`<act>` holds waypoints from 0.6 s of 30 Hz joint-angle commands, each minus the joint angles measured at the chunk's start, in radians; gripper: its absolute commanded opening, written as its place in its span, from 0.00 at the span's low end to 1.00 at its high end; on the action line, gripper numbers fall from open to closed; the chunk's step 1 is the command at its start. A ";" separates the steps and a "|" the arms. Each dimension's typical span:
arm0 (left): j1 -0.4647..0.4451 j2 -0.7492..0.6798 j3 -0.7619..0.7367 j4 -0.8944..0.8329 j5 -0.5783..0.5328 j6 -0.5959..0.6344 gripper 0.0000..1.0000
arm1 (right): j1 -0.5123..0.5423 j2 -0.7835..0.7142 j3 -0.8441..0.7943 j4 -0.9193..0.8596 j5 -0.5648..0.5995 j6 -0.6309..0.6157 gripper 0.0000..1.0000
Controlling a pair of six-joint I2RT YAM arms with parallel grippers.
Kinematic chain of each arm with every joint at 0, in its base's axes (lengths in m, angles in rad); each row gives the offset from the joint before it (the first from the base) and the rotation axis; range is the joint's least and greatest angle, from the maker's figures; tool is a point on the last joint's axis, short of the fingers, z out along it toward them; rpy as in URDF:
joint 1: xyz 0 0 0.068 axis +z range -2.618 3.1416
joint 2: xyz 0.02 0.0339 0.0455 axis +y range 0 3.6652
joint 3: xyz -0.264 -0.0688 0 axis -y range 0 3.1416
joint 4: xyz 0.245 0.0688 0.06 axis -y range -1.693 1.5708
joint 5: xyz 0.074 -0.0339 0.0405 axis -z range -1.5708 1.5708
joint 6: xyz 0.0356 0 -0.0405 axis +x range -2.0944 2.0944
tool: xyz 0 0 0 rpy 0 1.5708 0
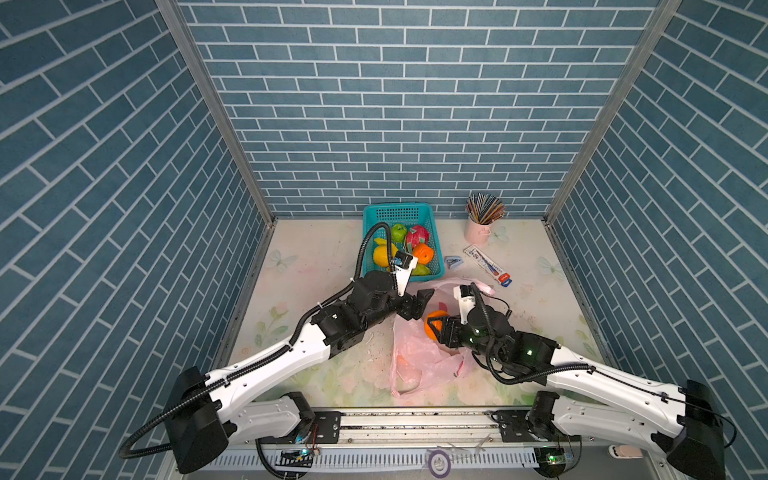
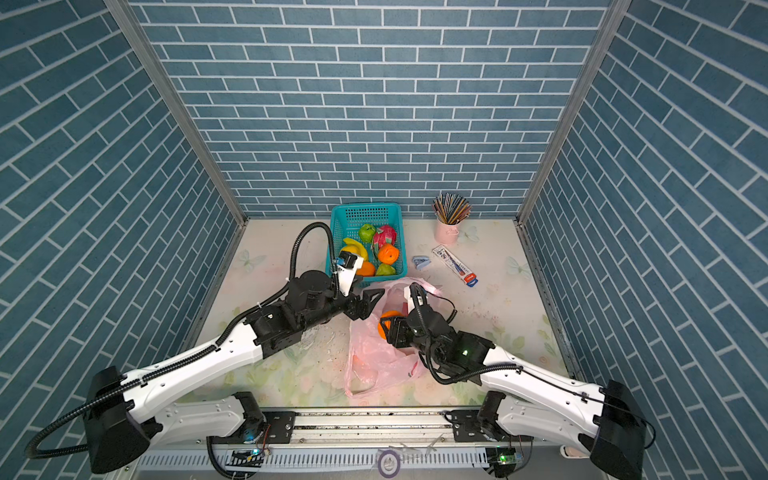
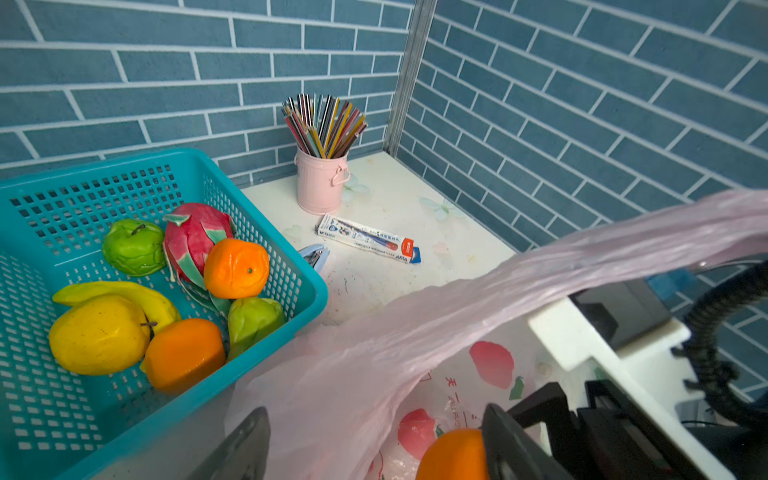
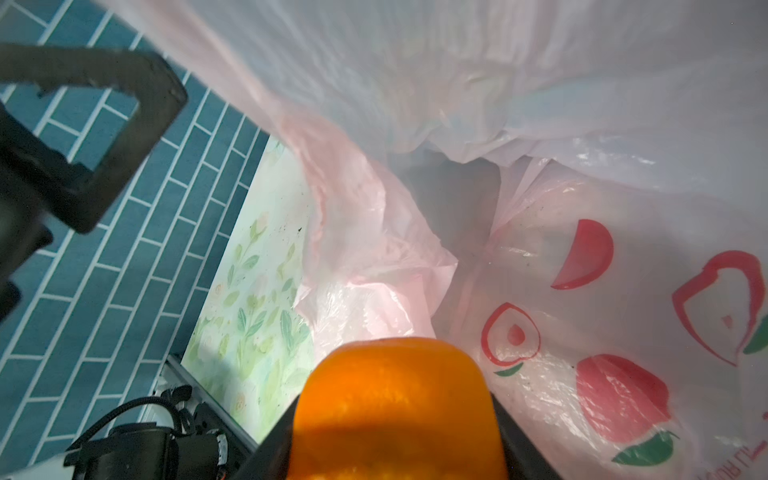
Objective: Untie the knot of the plastic bag and take out the fruit
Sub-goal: 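Lift the orange out of the bag with the right gripper toward the basket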
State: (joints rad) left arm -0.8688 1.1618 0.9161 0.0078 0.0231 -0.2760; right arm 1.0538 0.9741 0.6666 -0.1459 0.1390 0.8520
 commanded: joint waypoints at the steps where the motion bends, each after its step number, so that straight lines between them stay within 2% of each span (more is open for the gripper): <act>1: 0.027 -0.053 0.025 0.025 0.030 -0.023 0.80 | 0.005 -0.018 0.069 0.001 -0.056 -0.060 0.51; 10: 0.080 -0.185 0.005 -0.011 0.003 -0.003 0.80 | 0.005 0.001 0.212 -0.006 -0.042 -0.131 0.51; 18: 0.084 -0.357 -0.095 0.039 -0.022 0.099 0.80 | -0.016 0.057 0.327 0.045 -0.075 -0.188 0.50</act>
State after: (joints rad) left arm -0.7902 0.8406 0.8585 0.0216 0.0212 -0.2314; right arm 1.0489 1.0119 0.9543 -0.1375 0.0883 0.7193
